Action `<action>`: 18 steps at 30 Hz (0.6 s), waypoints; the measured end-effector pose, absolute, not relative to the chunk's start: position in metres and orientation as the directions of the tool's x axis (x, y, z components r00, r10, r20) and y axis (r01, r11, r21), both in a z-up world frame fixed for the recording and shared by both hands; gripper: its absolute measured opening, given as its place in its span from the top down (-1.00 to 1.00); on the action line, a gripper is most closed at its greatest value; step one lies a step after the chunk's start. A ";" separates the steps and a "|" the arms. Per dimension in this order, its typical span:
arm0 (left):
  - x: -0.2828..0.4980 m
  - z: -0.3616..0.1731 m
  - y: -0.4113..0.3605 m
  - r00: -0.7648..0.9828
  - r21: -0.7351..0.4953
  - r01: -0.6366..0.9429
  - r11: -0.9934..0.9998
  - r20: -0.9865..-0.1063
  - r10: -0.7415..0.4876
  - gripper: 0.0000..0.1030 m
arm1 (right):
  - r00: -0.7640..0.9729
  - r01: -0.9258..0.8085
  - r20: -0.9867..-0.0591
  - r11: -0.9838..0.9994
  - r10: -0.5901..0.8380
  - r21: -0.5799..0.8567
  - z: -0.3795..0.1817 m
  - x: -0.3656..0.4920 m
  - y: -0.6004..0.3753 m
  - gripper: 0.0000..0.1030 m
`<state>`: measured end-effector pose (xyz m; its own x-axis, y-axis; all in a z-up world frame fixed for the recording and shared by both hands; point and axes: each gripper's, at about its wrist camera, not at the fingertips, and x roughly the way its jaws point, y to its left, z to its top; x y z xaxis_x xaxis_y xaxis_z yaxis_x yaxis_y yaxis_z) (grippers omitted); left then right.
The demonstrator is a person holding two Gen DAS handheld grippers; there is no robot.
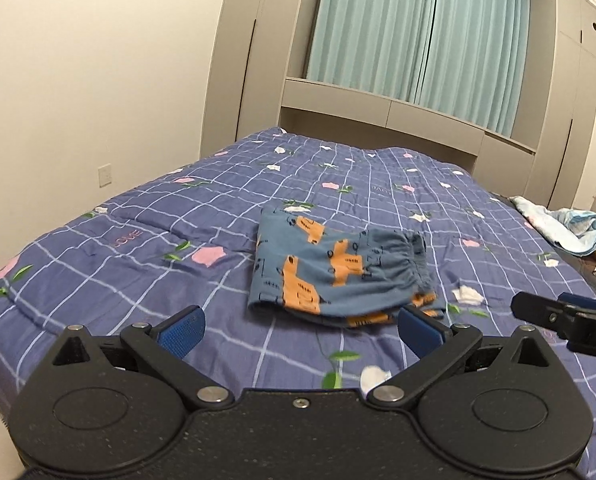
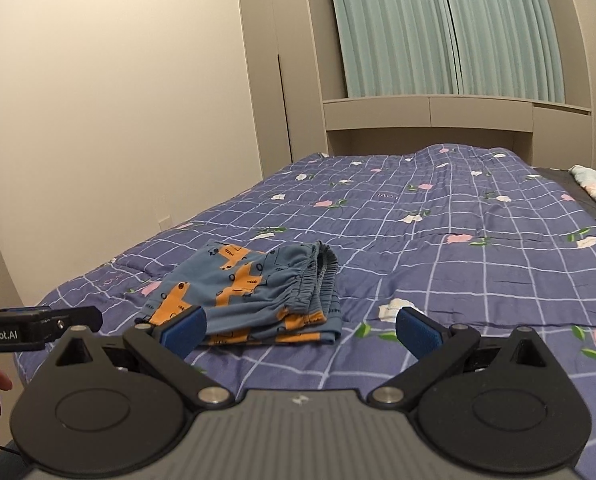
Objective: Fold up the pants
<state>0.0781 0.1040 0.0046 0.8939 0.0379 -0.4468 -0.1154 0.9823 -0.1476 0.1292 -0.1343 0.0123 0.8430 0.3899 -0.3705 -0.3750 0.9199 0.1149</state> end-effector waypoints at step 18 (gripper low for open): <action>0.051 0.004 0.095 0.888 -0.121 -0.111 0.986 -0.457 0.044 -0.99 | 0.845 -0.368 -0.361 0.918 0.396 0.146 0.005 0.100 -0.150 -1.00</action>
